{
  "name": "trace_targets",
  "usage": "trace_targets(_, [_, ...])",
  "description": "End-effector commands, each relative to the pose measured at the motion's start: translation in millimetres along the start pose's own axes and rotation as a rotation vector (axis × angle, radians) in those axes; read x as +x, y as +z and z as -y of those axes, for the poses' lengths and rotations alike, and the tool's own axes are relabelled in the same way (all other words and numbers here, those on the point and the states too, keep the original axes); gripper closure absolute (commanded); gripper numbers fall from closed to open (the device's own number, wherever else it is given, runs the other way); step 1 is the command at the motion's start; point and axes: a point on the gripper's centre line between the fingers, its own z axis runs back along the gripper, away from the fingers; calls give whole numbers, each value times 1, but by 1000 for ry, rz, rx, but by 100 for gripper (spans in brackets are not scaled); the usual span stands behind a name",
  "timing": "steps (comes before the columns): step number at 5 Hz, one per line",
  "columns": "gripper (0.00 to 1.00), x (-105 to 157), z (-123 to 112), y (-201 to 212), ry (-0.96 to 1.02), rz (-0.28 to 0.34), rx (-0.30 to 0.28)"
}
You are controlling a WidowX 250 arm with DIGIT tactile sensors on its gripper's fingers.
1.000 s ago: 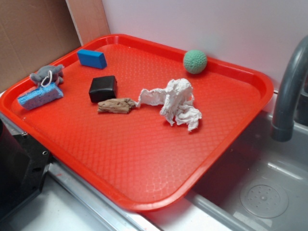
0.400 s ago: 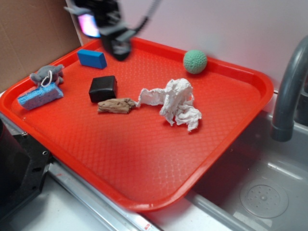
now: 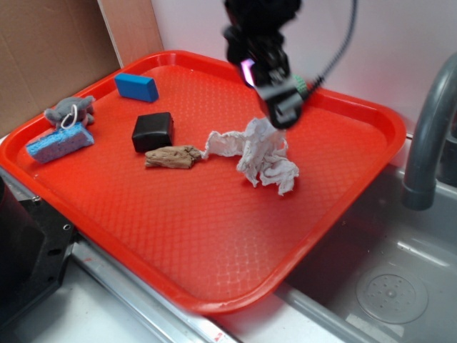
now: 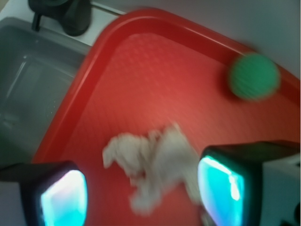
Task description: Grab the white paper.
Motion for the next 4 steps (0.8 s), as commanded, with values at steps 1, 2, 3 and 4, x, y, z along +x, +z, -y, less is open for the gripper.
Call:
trace_targets(1, [0, -18, 13, -36, -207, -72, 81])
trace_targets(2, [0, -28, -8, -61, -144, -144, 168])
trace_targets(3, [100, -50, -16, -57, -82, -115, 148])
trace_targets(4, [100, -56, -36, -23, 12, -47, 91])
